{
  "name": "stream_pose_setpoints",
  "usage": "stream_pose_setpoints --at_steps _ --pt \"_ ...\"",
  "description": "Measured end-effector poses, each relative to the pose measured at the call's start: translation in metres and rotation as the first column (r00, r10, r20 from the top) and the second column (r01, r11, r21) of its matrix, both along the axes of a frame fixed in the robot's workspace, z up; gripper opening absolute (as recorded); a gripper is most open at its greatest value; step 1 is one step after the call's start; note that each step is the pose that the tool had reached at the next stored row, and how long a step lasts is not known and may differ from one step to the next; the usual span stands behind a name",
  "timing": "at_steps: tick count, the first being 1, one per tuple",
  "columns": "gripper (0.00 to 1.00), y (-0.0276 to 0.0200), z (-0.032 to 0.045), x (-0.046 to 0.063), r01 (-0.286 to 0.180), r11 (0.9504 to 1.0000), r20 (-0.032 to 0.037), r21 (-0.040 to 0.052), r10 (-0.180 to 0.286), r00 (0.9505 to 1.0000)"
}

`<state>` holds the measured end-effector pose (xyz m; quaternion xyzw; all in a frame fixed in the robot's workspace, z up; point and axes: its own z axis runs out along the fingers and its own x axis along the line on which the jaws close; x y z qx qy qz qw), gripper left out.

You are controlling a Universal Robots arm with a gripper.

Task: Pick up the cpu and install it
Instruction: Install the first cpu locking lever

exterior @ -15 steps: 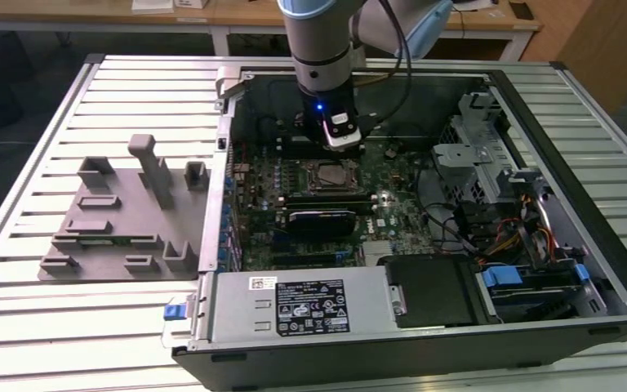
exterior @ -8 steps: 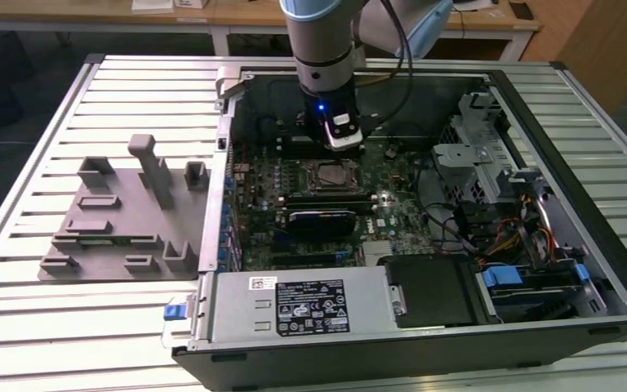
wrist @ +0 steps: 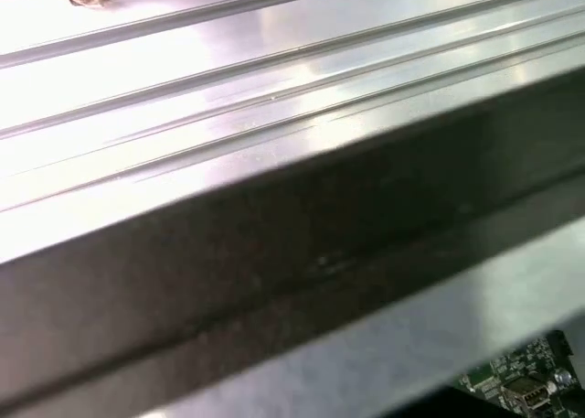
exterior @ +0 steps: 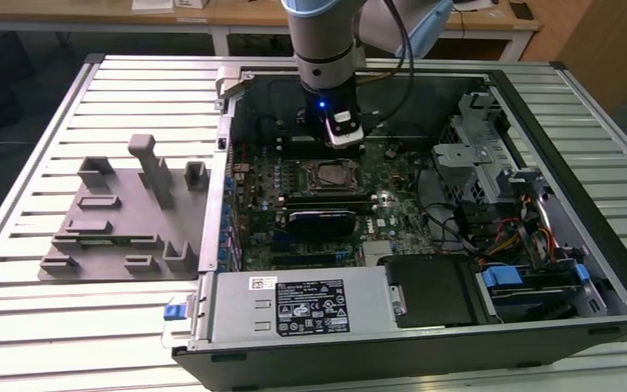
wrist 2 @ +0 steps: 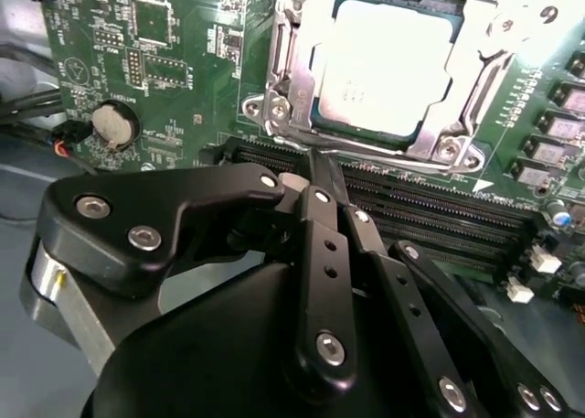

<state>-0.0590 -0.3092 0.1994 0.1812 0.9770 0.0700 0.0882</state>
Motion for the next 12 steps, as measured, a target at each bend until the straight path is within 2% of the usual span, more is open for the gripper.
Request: stream_pose_setpoints --at_steps 5,12 --pt "0.11 0.0000 0.0068 0.000 0.001 1.0000 0.0000 0.0000 -0.001 1.0000" --pt "0.11 0.0000 0.0116 0.000 0.002 1.0000 0.0000 -0.0001 -0.002 1.0000"
